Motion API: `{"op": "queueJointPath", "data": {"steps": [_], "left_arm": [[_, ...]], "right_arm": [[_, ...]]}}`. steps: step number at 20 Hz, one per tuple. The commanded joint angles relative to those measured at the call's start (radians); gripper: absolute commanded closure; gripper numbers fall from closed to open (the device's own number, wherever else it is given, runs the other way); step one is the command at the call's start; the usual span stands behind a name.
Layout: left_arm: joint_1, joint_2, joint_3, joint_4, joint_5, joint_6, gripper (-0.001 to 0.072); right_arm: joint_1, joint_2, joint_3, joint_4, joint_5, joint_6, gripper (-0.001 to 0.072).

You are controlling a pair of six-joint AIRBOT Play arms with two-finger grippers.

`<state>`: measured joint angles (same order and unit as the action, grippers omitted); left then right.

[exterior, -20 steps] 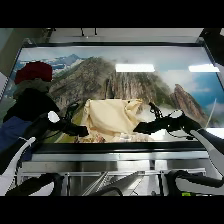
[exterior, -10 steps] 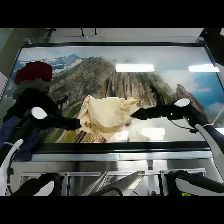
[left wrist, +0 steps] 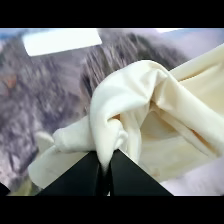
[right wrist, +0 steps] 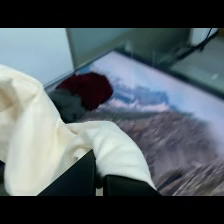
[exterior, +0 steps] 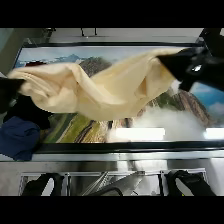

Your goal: Fold the shirts.

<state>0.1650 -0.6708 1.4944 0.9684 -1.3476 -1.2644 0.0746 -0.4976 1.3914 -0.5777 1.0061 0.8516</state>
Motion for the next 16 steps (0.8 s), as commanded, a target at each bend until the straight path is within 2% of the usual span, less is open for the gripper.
{"op": "queueJointPath", "data": {"steps": [1,4,5,7,10,13,16], "left_arm": [[0.087,0.078,0.200,0.009,-0.057,-0.003,0.0691],[0.089,0.072,0.215,0.009,-0.089,-0.003,0.0691],[0.089,0.058,0.191,0.008,-0.109,-0.003,0.0692],[0.089,0.007,0.097,-0.012,-0.166,-0.004,0.0691],[0.089,-0.123,-0.108,-0.151,-0.248,0.010,0.0691],[0.089,-0.274,-0.321,-0.210,-0.225,0.080,0.0691],[0.089,-0.447,-0.471,-0.203,-0.092,0.157,0.0690]], "right_arm": [[0.000,0.130,0.082,-0.124,-0.113,0.001,0.0690],[0.000,0.151,0.082,-0.147,-0.077,0.003,0.0690],[0.000,0.131,0.077,-0.192,-0.048,0.039,0.0690],[0.000,0.060,0.029,-0.248,0.014,0.100,0.0690],[0.002,-0.095,-0.098,-0.248,0.053,0.103,0.0690],[0.002,-0.302,-0.196,-0.249,0.006,0.101,0.0690],[0.002,-0.533,-0.209,-0.248,-0.026,0.099,0.0690]]}}
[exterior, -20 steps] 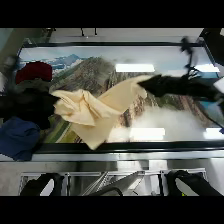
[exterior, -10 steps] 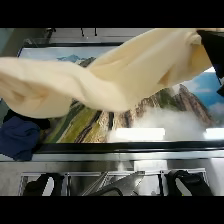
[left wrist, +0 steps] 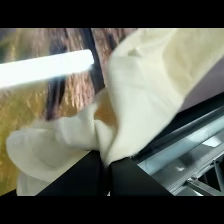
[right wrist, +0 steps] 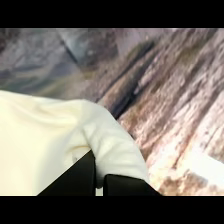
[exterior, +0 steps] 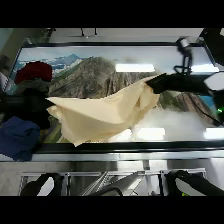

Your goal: Fold the shirts.

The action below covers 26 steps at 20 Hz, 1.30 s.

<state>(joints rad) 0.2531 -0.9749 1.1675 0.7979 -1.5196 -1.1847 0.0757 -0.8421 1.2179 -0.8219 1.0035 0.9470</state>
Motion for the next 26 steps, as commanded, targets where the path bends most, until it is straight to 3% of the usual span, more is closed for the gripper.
{"op": "queueJointPath", "data": {"steps": [1,2,3,4,6,9,13,19,26], "left_arm": [[0.001,-0.198,-0.164,-0.034,0.137,0.097,0.0689],[0.001,-0.255,-0.169,-0.033,0.198,0.097,0.0617],[0.001,-0.307,-0.159,-0.033,0.238,0.096,0.0148],[0.001,-0.358,-0.134,-0.032,0.248,0.091,0.0016],[0.001,-0.433,-0.061,-0.005,0.185,0.071,0.0019],[0.001,-0.467,-0.033,0.060,0.069,-0.042,0.0019],[0.001,-0.329,-0.297,0.125,0.048,-0.108,0.0020],[0.001,-0.045,-0.756,0.116,0.240,-0.168,0.0020],[0.000,0.072,-0.864,-0.024,0.496,-0.095,0.0020]], "right_arm": [[0.001,-0.262,-0.036,-0.003,-0.032,0.004,0.0690],[0.000,-0.323,-0.036,-0.001,-0.036,0.004,0.0690],[0.001,-0.377,-0.036,-0.001,-0.038,0.004,0.0689],[0.000,-0.414,-0.036,-0.001,-0.038,0.004,0.0690],[0.000,-0.449,-0.036,-0.001,-0.038,0.004,0.0690],[-0.009,-0.438,-0.035,-0.003,-0.037,0.004,0.0690],[-0.048,-0.414,-0.035,-0.005,-0.022,0.006,0.0690],[-0.071,-0.407,-0.035,0.000,0.008,0.011,0.0690],[-0.071,-0.405,-0.035,0.014,0.023,0.011,0.0690]]}}
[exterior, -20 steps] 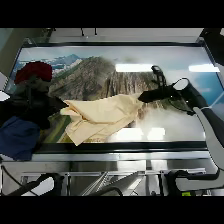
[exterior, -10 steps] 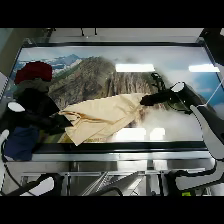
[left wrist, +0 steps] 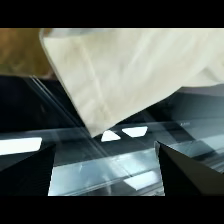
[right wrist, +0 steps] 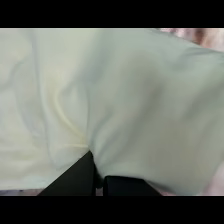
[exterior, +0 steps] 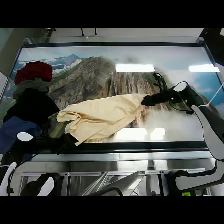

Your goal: Fold the shirts.

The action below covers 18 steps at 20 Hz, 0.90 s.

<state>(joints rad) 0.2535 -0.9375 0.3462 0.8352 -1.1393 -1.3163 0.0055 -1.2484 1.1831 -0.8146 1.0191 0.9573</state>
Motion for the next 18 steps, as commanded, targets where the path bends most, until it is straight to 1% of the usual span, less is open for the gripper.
{"op": "queueJointPath", "data": {"steps": [1,4,6,7,9,10,11,14,18], "left_arm": [[0.000,0.026,-0.046,-0.082,0.140,0.048,0.0021],[-0.056,-0.072,-0.043,-0.150,0.174,0.114,0.0021],[-0.124,-0.161,-0.032,-0.154,0.204,0.124,0.0021],[-0.147,-0.199,-0.013,-0.155,0.208,0.134,0.0068],[-0.173,-0.253,0.045,-0.154,0.175,0.150,0.0443],[-0.176,-0.267,0.084,-0.154,0.137,0.150,0.0602],[-0.176,-0.273,0.129,-0.154,0.084,0.160,0.0691],[-0.176,-0.217,0.254,-0.148,-0.060,0.153,0.0691],[-0.176,-0.020,0.454,-0.156,-0.167,0.066,0.0691]], "right_arm": [[-0.001,0.001,0.000,0.007,0.008,0.000,0.0690],[-0.001,0.001,0.000,0.007,0.008,0.000,0.0690],[-0.001,0.001,0.000,0.007,0.008,0.001,0.0690],[-0.001,0.002,0.000,0.007,0.008,0.001,0.0690],[-0.001,0.002,0.000,0.007,0.018,0.001,0.0690],[-0.001,0.002,0.000,0.007,0.031,0.001,0.0690],[-0.002,0.003,0.000,0.007,0.050,0.001,0.0690],[-0.008,0.042,0.000,0.006,0.087,0.001,0.0690],[-0.059,0.199,0.022,0.007,0.089,0.001,0.0690]]}}
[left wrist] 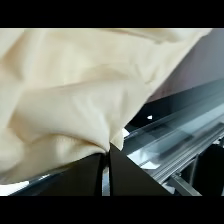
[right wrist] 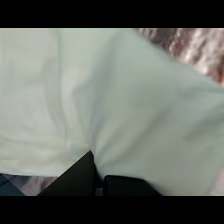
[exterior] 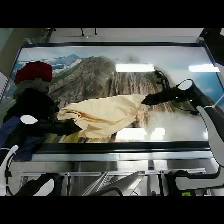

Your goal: Fold the shirts.

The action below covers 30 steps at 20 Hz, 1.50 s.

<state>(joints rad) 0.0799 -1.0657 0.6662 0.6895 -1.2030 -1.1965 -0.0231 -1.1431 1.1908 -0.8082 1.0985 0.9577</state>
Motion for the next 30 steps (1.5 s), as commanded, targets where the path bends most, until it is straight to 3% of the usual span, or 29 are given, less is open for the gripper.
{"op": "queueJointPath", "data": {"steps": [1,5,8,11,16,21,24,30], "left_arm": [[-0.002,0.162,0.204,-0.010,-0.126,-0.078,0.0691],[0.043,0.317,0.519,-0.009,-0.161,-0.144,0.0691],[0.185,0.382,0.785,-0.007,-0.213,-0.147,0.0691],[0.304,0.428,1.030,0.080,-0.176,-0.149,0.0692],[0.186,0.335,1.297,0.232,-0.225,-0.187,0.0691],[-0.051,0.157,1.190,0.451,-0.279,-0.218,0.0691],[-0.095,0.006,1.026,0.468,-0.226,-0.216,0.0691],[-0.095,-0.375,0.787,0.460,-0.029,-0.114,0.0691]], "right_arm": [[-0.053,0.154,0.026,0.004,0.010,0.001,0.0690],[-0.154,0.406,0.130,0.031,0.008,0.001,0.0691],[-0.208,0.582,0.243,0.045,-0.026,-0.001,0.0691],[-0.228,0.717,0.367,0.005,-0.081,-0.030,0.0691],[-0.229,0.755,0.521,-0.044,-0.071,-0.056,0.0690],[-0.229,0.510,0.510,-0.001,0.090,-0.068,0.0690],[-0.224,0.295,0.443,0.040,0.160,-0.064,0.0691],[-0.159,-0.163,0.290,0.053,0.076,-0.071,0.0690]]}}
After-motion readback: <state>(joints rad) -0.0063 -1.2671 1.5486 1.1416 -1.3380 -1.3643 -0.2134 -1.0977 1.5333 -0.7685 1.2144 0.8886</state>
